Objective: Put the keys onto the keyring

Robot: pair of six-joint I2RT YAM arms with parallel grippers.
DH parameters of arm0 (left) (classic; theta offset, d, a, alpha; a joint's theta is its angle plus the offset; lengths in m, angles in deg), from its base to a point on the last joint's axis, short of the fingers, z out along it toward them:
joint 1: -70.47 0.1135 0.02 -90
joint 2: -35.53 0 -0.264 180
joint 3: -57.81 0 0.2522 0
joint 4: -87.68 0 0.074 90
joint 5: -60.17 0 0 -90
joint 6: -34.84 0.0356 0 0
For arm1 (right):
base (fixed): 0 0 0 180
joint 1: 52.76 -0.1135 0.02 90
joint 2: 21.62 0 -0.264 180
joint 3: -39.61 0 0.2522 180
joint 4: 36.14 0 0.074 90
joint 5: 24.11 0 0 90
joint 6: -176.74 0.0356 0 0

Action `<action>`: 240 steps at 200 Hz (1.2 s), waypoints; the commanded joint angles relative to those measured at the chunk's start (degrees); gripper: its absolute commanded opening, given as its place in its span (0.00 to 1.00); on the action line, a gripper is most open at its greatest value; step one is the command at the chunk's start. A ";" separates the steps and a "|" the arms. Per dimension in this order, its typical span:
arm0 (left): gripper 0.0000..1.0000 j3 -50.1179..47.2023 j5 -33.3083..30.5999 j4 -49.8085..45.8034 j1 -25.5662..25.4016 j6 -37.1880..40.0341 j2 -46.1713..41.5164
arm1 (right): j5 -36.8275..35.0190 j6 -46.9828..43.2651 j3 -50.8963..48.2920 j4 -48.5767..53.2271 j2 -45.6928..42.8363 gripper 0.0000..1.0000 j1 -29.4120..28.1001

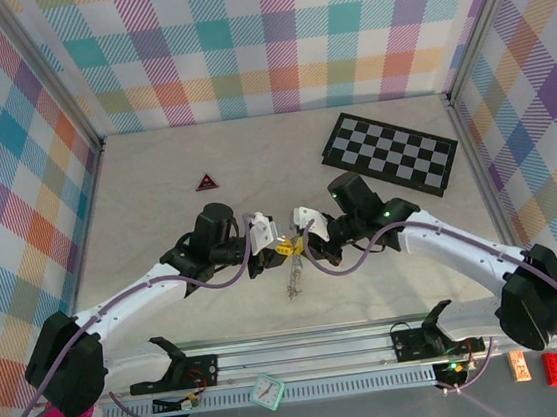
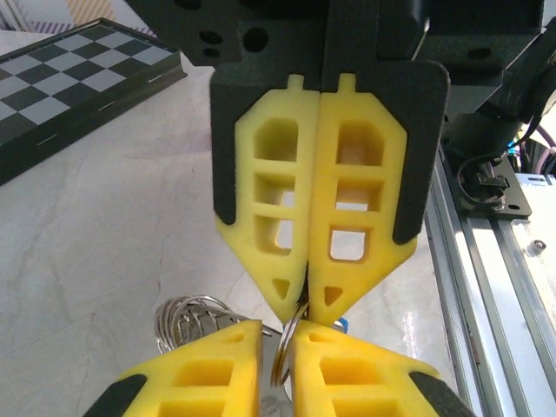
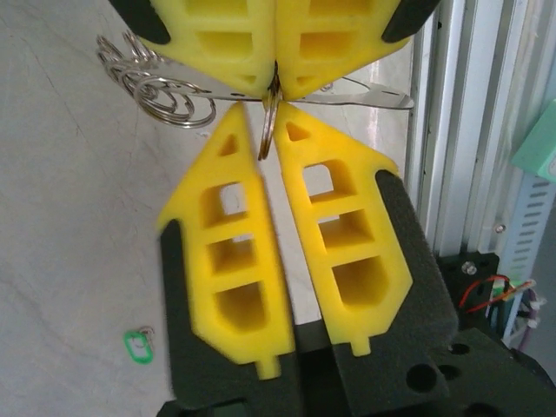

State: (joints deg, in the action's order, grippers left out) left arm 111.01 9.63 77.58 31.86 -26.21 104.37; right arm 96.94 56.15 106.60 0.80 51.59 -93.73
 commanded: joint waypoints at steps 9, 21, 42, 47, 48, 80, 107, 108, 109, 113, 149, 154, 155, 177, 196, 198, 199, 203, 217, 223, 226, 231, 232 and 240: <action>0.05 2.30 1.14 -2.63 -0.68 2.31 0.27 | 1.41 -2.40 2.56 2.65 0.27 0.00 -1.04; 0.00 2.23 1.25 -3.14 -0.68 2.67 0.10 | 1.60 -1.21 1.73 0.40 -1.08 0.00 -0.96; 0.00 1.33 1.48 -1.93 -0.68 2.51 -0.58 | 0.67 2.90 -1.06 -4.19 -3.76 0.20 0.25; 0.00 0.90 1.44 -1.13 -0.63 2.20 -0.82 | 0.65 3.90 -2.07 -5.09 -4.36 0.23 0.66; 0.00 0.81 1.42 -0.95 -0.65 2.14 -0.86 | 0.66 4.02 -2.21 -5.26 -4.51 0.24 0.78; 0.00 -2.61 2.85 7.30 -0.68 -2.55 -1.60 | 1.20 8.18 -7.69 -9.10 -7.41 0.29 2.15; 0.00 -4.74 3.77 13.11 -0.67 -5.75 -1.57 | 2.60 10.59 -10.30 -12.55 -7.51 0.31 2.12; 0.00 -4.73 3.73 13.21 -0.68 -5.84 -1.58 | 2.56 10.61 -10.36 -12.64 -7.53 0.31 2.12; 0.00 -4.77 3.80 13.25 -0.68 -5.92 -1.59 | 2.50 10.63 -10.40 -12.68 -7.55 0.31 2.17; 0.00 -4.96 3.91 13.57 -0.72 -6.15 -1.57 | 2.24 10.64 -10.59 -12.92 -7.42 0.31 2.13; 0.00 -5.60 4.40 13.96 -0.68 -6.71 -2.01 | 0.36 9.98 -11.88 -15.39 -6.51 0.31 2.12; 0.00 -5.60 4.63 13.92 -0.68 -6.71 -2.07 | 0.37 9.85 -11.97 -15.82 -6.42 0.30 2.13; 0.00 -5.60 4.64 13.87 -0.68 -6.71 -2.05 | 0.35 9.81 -11.99 -15.85 -6.42 0.30 2.12; 0.00 -5.56 5.25 13.96 -0.68 -6.63 -2.10 | 1.99 9.35 -11.73 -15.38 -6.15 0.29 2.12; 0.00 -5.43 5.35 14.01 -0.68 -6.54 -1.87 | 2.87 8.89 -11.59 -15.03 -6.06 0.24 2.13; 0.00 -5.43 5.29 14.01 -0.68 -6.49 -1.89 | 2.88 8.88 -11.62 -15.01 -6.06 0.24 2.12; 0.00 -5.38 5.29 14.00 -0.68 -6.47 -1.92 | 2.92 8.88 -11.64 -15.01 -6.06 0.23 2.12; 0.00 -5.34 5.34 14.00 -0.68 -6.44 -1.87 | 3.03 8.84 -11.56 -14.93 -6.06 0.22 2.12; 0.00 -5.31 5.25 14.09 -0.68 -6.32 -1.90 | 3.66 8.38 -11.44 -14.37 -6.02 0.16 2.17; 0.00 -5.28 5.19 14.14 -0.68 -6.27 -1.93 | 4.04 8.12 -11.38 -13.90 -5.97 0.12 2.15; 0.00 -5.33 5.14 14.16 -0.68 -6.22 -1.89 | 4.18 8.03 -11.39 -13.74 -5.97 0.10 2.13; 0.00 -5.26 5.08 14.18 -0.68 -6.19 -1.98 | 4.47 7.80 -11.21 -13.39 -5.97 0.06 2.13; 0.00 -5.26 5.09 14.18 -0.68 -6.19 -2.01 | 4.51 7.77 -11.17 -13.36 -5.97 0.05 2.13; 0.00 -5.34 4.98 14.25 -0.68 -6.10 -2.04 | 4.76 7.57 -11.10 -12.95 -5.96 0.01 2.12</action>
State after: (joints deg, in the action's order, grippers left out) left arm 105.72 12.69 88.05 31.86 -32.46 103.69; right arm 98.54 64.98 95.35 -13.04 45.21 -91.66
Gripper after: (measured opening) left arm 0.045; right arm 0.064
